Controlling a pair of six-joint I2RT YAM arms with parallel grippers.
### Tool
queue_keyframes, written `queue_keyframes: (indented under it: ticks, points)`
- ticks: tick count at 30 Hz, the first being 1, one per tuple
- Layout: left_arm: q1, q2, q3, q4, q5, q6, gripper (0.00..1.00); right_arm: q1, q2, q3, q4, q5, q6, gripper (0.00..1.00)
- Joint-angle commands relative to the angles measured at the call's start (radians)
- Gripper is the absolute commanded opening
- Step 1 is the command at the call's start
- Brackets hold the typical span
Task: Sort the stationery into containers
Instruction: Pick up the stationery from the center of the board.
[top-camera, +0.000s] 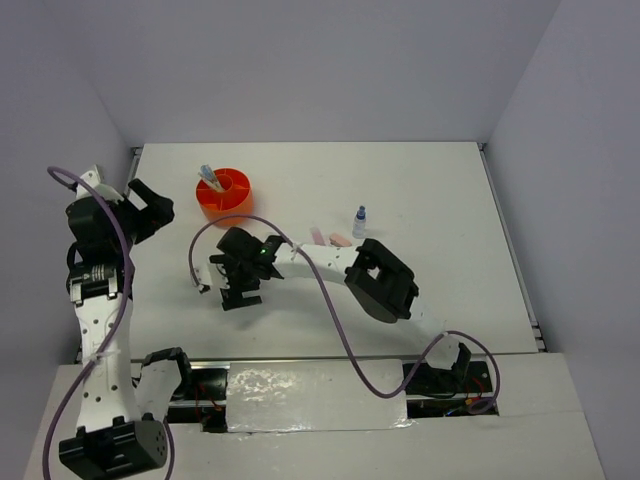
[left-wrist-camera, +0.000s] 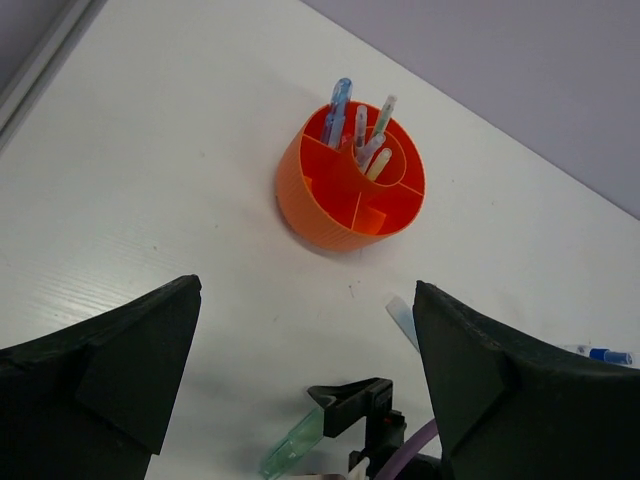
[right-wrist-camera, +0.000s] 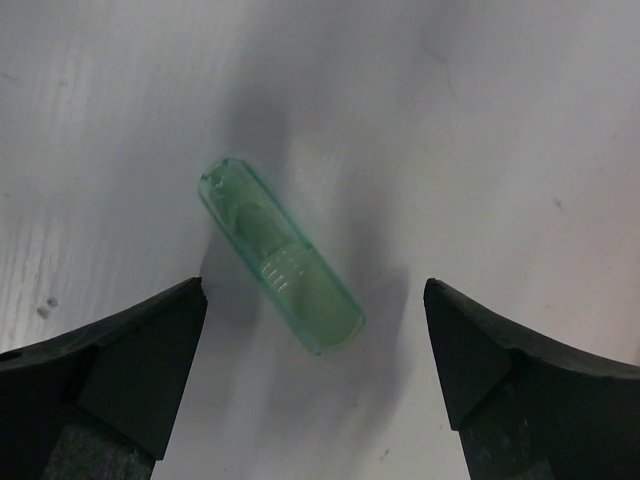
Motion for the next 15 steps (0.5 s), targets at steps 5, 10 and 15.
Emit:
queue_keyframes:
  ticks: [5, 10, 15]
  points:
    - [0.022, -0.062, -0.017, 0.065, 0.01, 0.015, 0.99, -0.03, 0.165, 0.274, -0.276, -0.099, -0.036, 0.87]
    - [0.045, -0.055, -0.018, 0.063, 0.037, 0.008, 0.99, -0.07, 0.182, 0.307, -0.404, -0.206, 0.015, 0.73]
    - [0.056, -0.052, -0.021, 0.067, 0.051, 0.003, 0.99, -0.076, 0.094, 0.063, -0.304, -0.214, 0.066, 0.67]
